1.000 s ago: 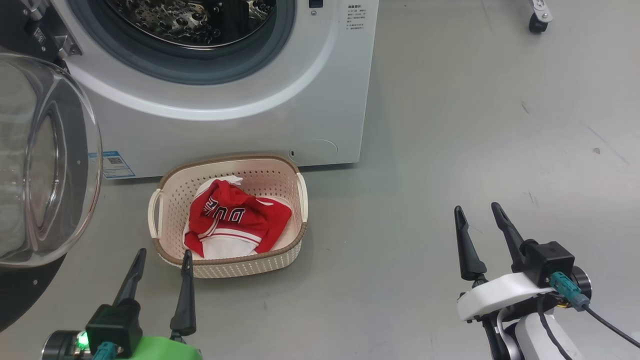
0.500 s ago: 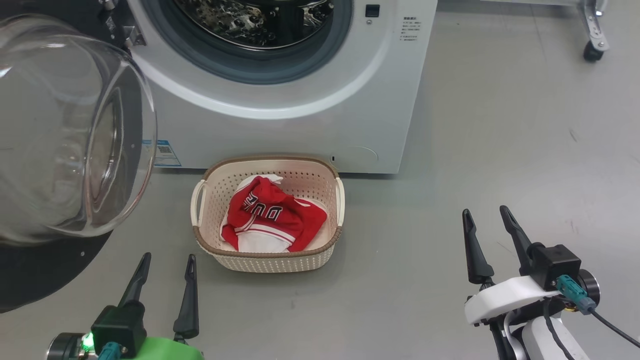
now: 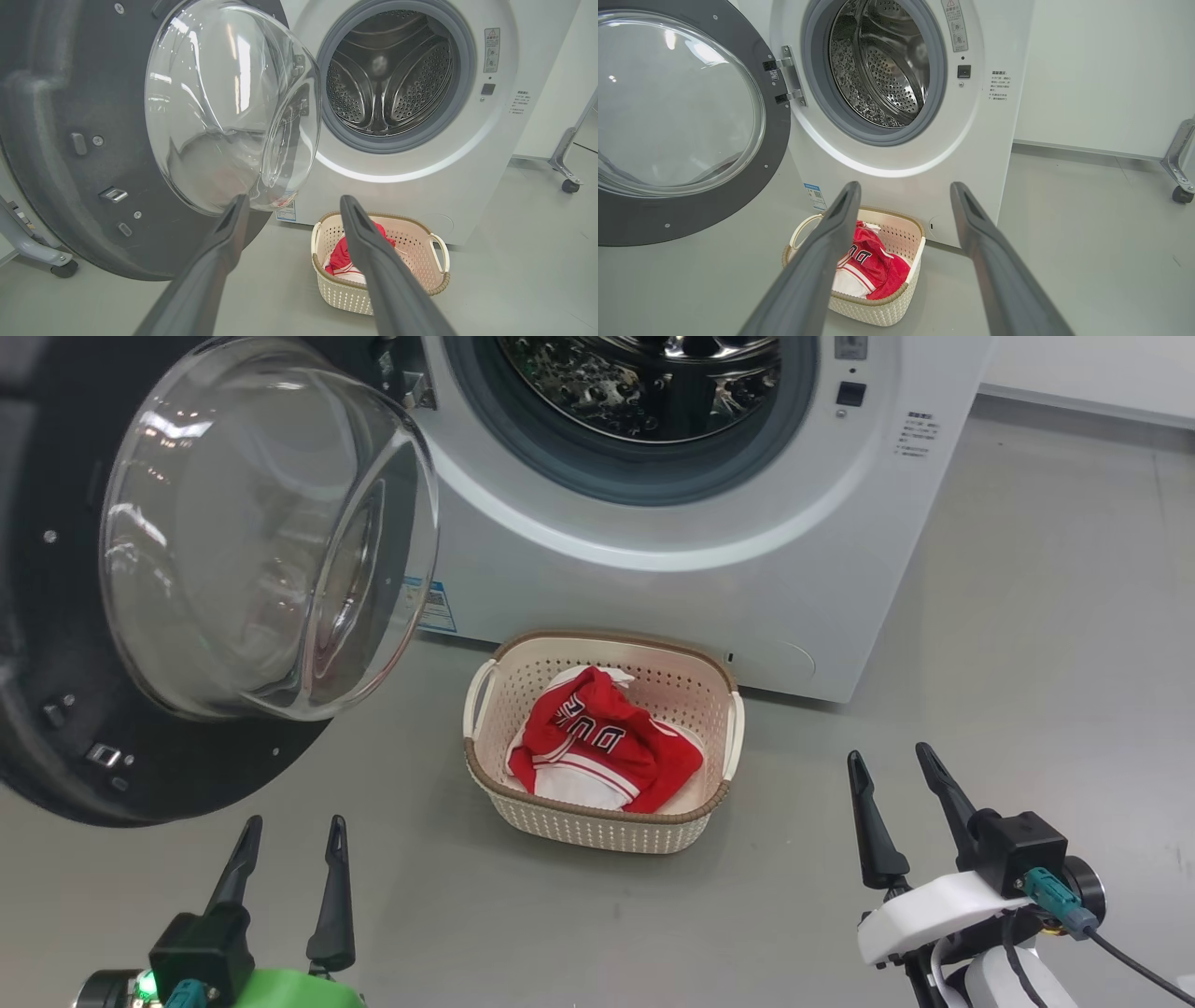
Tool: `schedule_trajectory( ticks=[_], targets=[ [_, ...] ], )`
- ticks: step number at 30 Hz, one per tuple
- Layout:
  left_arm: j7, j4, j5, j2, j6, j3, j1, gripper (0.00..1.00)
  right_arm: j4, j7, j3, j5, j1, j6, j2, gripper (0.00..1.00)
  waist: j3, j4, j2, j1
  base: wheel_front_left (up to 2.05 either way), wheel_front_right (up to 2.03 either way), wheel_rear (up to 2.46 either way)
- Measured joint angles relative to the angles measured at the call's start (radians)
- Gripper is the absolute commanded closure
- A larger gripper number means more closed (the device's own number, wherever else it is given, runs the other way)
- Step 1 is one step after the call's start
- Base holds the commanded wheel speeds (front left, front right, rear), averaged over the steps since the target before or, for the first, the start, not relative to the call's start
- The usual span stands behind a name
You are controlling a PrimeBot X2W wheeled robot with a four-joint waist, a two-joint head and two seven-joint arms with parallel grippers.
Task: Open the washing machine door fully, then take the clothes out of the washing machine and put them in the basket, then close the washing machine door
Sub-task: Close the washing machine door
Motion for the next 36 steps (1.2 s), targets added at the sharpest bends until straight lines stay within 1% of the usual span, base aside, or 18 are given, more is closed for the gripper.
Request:
schedule_trajectory(
  ticks=[8, 14, 19, 27, 28, 29, 30, 31, 32, 36],
  targets=[
    [-0.012, 0.0, -0.004, 0.0, 0.0, 0.015, 0.007, 0.0, 0.0, 0.0, 0.009, 0.0, 0.0, 0.0, 0.002, 0.0, -0.011, 0.086, 0.0, 0.0, 0.0, 0.0, 0.0],
    [-0.017, 0.003, -0.009, -0.001, 0.0, 0.031, 0.015, 0.0, 0.002, 0.0, 0.021, 0.0, 0.0, 0.001, 0.004, 0.0, -0.014, 0.133, 0.0, 0.0, 0.0, 0.0, 0.0],
    [-0.026, 0.004, -0.025, -0.002, 0.001, 0.04, 0.022, 0.0, 0.006, 0.001, 0.035, 0.0, 0.0, 0.009, 0.006, 0.0, -0.015, 0.151, 0.0, 0.0, 0.0, 0.0, 0.0],
    [-0.031, 0.004, -0.033, -0.004, 0.002, 0.04, 0.025, 0.0, 0.011, 0.002, 0.038, 0.0, 0.0, 0.009, 0.006, 0.0, -0.012, 0.16, 0.0, 0.0, 0.0, 0.0, 0.0],
    [-0.031, 0.004, -0.035, -0.004, 0.002, 0.04, 0.025, 0.13, 0.011, 0.002, 0.039, 0.0, 0.0, 0.009, 0.006, 0.0, -0.011, 0.161, 0.0, 0.0, 0.0, 0.0, 0.0],
    [-0.034, 0.005, -0.036, -0.005, 0.002, 0.04, 0.025, 0.43, 0.011, 0.004, 0.039, -0.001, 0.0, 0.009, 0.006, 0.0, -0.011, 0.162, 0.0, 0.0, 0.0, 0.0, 0.0],
    [-0.035, 0.005, -0.037, -0.005, 0.002, 0.04, 0.025, 0.87, 0.011, 0.006, 0.039, -0.001, 0.0, 0.009, 0.006, 0.0, -0.01, 0.163, 0.0, 0.0, 0.0, 0.0, 0.0],
    [-0.035, 0.006, -0.039, -0.005, 0.002, 0.04, 0.026, 0.96, 0.011, 0.008, 0.039, -0.003, 0.0, 0.009, 0.006, 0.0, -0.01, 0.165, 0.0, 0.0, 0.0, 0.0, 0.0],
    [-0.035, 0.006, -0.043, -0.005, 0.002, 0.04, 0.026, 1.0, 0.011, 0.008, 0.039, -0.005, 0.0, 0.009, 0.006, 0.0, -0.009, 0.166, 0.0, 0.0, 0.0, 0.0, 0.0],
    [-0.035, 0.008, -0.048, -0.007, 0.002, 0.036, 0.029, 1.0, 0.012, 0.009, 0.039, -0.007, -0.001, 0.009, 0.005, 0.0, -0.008, 0.171, 0.0, 0.0, 0.0, 0.0, 0.0]
  ],
)
